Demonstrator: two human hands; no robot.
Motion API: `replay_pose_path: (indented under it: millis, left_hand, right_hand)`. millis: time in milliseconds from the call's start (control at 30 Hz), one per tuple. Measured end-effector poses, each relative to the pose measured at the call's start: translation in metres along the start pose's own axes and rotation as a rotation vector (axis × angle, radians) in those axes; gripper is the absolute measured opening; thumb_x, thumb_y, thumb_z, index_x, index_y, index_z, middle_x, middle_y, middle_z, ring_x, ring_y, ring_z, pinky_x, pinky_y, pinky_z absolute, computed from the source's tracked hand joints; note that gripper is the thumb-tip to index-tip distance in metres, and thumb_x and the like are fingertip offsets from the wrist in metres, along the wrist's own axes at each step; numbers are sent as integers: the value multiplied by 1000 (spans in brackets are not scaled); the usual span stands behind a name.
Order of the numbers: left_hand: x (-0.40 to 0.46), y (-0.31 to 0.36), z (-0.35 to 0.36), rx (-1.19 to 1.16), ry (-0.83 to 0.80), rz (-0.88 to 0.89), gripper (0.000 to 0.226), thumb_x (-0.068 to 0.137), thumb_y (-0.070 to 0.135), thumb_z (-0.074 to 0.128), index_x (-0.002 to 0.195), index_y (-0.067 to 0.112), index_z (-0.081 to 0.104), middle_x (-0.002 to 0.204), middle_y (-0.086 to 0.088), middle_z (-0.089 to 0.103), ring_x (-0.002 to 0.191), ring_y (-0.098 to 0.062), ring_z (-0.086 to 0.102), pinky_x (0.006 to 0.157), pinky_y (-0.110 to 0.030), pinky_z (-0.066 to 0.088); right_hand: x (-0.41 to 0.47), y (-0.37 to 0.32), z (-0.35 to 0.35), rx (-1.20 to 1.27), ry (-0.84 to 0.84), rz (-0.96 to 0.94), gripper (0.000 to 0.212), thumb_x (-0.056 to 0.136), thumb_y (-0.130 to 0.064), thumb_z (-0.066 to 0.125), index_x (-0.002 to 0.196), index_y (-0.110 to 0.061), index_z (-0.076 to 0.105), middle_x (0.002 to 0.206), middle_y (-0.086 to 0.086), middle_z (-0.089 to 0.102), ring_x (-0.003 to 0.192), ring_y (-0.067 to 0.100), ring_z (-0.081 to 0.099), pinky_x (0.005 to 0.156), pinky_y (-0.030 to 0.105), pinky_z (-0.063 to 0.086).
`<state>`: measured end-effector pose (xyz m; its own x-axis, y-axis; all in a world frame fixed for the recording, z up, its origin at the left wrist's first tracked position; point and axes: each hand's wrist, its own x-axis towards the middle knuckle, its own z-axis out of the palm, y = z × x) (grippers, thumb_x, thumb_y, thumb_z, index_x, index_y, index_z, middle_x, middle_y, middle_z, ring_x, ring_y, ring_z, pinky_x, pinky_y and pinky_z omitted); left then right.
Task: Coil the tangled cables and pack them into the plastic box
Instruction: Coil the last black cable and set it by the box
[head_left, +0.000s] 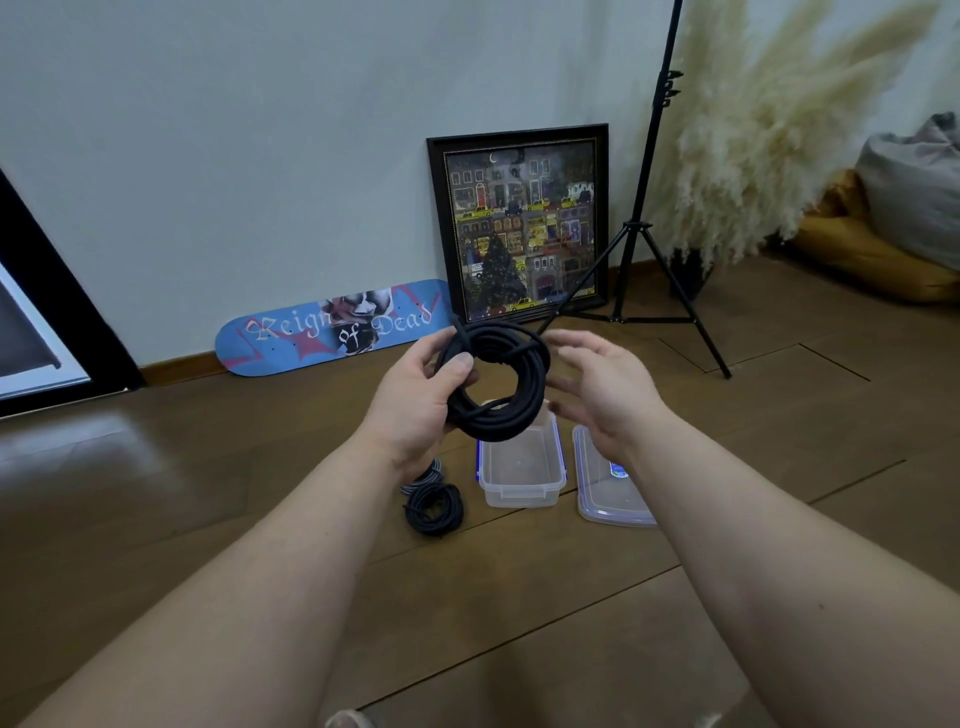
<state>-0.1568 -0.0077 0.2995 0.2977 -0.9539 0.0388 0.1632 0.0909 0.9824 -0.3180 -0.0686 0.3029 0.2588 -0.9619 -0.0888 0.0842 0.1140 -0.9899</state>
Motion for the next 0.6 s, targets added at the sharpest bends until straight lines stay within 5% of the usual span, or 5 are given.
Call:
replay_pose_path:
  millis: [133, 267, 600]
  left_hand:
    - [2, -1, 0, -11, -10, -19, 41, 101, 9, 50, 142, 14, 47, 110, 3, 62, 97, -11, 61, 72, -32, 50]
    - [0, -3, 4, 6, -45, -30, 39, 101, 9, 50, 140, 14, 49, 110, 5, 62, 103, -15, 61, 79, -36, 51]
    - [-1, 1, -1, 0, -28, -38, 33, 100, 11, 51, 132, 14, 56, 103, -1, 66, 93, -13, 65, 67, -31, 56]
  right_hand:
    - [-2, 4, 4, -107, -70, -135, 23, 94, -31, 60, 117, -28, 61, 116, -1, 66, 109, 19, 60, 86, 38, 48]
    - [0, 11, 8, -280, 10, -258, 19, 82, -45, 71, 96, -34, 64, 97, -8, 66, 95, 19, 64, 88, 46, 55]
    - [5, 9, 6, -276, 38, -316, 12, 79, -33, 75, 83, -24, 71, 82, 2, 71, 82, 26, 67, 78, 52, 58]
